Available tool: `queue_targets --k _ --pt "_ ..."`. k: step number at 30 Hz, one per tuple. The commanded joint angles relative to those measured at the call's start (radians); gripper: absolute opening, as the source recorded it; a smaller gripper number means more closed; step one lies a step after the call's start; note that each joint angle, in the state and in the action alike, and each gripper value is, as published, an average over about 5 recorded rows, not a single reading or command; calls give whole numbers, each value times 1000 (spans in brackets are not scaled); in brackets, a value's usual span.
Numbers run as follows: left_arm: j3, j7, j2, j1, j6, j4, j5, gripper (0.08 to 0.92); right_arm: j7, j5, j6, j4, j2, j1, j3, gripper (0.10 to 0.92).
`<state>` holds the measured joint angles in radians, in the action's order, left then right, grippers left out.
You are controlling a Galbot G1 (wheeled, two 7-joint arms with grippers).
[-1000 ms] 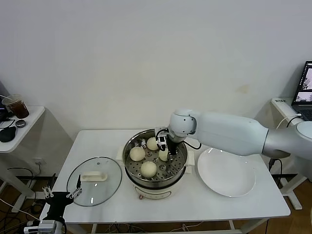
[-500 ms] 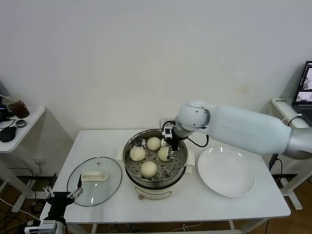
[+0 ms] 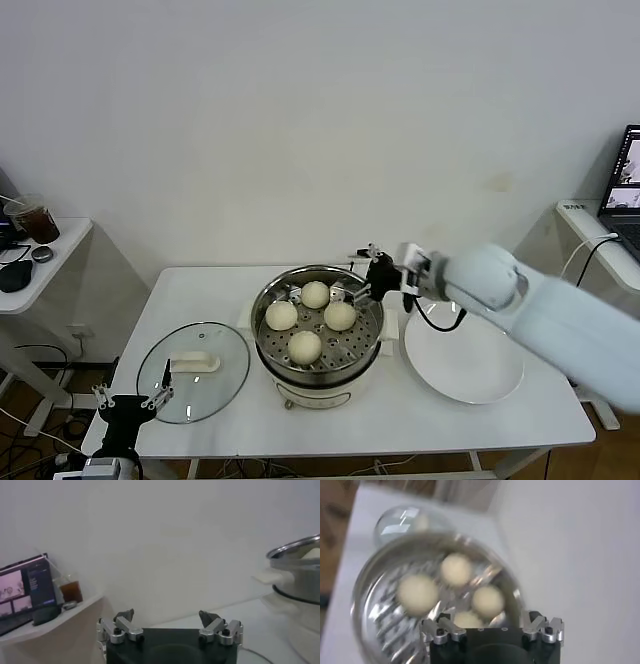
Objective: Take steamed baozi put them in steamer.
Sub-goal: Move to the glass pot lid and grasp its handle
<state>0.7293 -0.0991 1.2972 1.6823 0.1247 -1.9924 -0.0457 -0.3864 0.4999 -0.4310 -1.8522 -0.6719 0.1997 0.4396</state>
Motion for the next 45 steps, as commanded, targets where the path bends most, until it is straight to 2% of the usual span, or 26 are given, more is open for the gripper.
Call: queue_targets --k 1,7,10,14,20,27,38,45 --pt "-22 3 10 1 31 -7 5 823 182 -362 605 -59 -232 1174 -914 823" --pt "-46 -10 19 0 38 -16 61 823 113 -476 849 -16 -546 1272 -1155 823" --pt "-49 -49 15 -2 45 -4 143 823 90 -462 885 -25 -665 1294 -1245 823" --pt "-9 -155 6 -14 70 56 392 823 103 -414 865 -53 -756 1347 -1315 823" --pt "96 -240 -68 3 112 231 947 823 148 -373 804 -93 -791 1433 -1367 823" --pt "58 -302 -144 -18 141 380 1323 823 161 -325 748 -77 -787 1453 -1399 823" --pt "-71 -283 -197 -258 179 528 1455 823 161 -332 713 -45 -786 1456 -1366 823" --pt "-104 -264 -199 -350 186 556 1467 823 160 -337 709 -38 -790 1454 -1354 823"
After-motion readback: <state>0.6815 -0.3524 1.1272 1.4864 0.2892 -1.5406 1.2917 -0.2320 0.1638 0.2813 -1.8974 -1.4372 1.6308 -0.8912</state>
